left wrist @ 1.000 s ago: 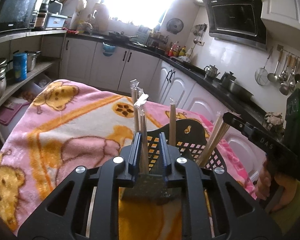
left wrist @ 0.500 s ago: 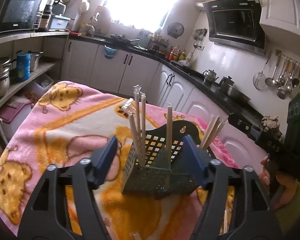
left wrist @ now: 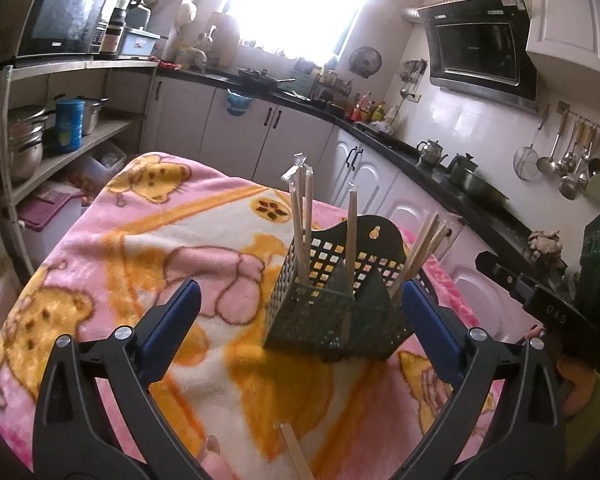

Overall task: Organize utensils
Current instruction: 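Raise both open tools away from the caddy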

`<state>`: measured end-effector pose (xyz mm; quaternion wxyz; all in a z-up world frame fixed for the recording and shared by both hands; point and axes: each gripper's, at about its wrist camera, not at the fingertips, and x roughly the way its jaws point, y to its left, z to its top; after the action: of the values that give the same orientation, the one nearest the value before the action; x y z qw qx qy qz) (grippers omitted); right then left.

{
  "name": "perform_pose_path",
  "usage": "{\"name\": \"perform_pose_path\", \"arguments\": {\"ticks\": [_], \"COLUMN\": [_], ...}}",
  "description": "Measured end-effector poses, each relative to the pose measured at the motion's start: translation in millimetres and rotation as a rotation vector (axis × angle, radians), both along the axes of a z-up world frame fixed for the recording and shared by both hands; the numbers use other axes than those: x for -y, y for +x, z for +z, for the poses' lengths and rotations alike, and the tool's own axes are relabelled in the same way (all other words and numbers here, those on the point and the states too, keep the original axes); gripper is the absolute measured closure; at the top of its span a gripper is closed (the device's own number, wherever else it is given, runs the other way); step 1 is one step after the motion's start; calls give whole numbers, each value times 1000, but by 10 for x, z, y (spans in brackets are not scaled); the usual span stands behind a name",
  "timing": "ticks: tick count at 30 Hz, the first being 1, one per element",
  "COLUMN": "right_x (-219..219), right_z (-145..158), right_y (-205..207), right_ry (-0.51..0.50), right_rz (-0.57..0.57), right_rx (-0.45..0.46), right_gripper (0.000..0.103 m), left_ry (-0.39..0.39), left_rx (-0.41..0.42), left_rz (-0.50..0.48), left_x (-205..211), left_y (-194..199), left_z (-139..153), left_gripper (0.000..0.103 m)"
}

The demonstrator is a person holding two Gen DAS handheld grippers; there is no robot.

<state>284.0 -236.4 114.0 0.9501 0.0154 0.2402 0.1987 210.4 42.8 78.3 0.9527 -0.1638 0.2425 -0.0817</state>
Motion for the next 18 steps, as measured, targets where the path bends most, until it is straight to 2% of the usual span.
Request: {"name": "perform_pose_path", "arguments": {"ticks": [13, 18], "right_x": [34, 46], "right_z": [-111, -195], "right_y": [-259, -347], "right_ry": [-12, -17], "right_rz": [3, 6], "right_rx": [-21, -37], "right_gripper": [29, 25], "left_ry": [7, 17], "left_rx": [-1, -12], "left_rz": [8, 8], "left_x": [20, 57], "left_y": [-302, -385], "left_z": [-76, -159], "left_gripper": [11, 11]}}
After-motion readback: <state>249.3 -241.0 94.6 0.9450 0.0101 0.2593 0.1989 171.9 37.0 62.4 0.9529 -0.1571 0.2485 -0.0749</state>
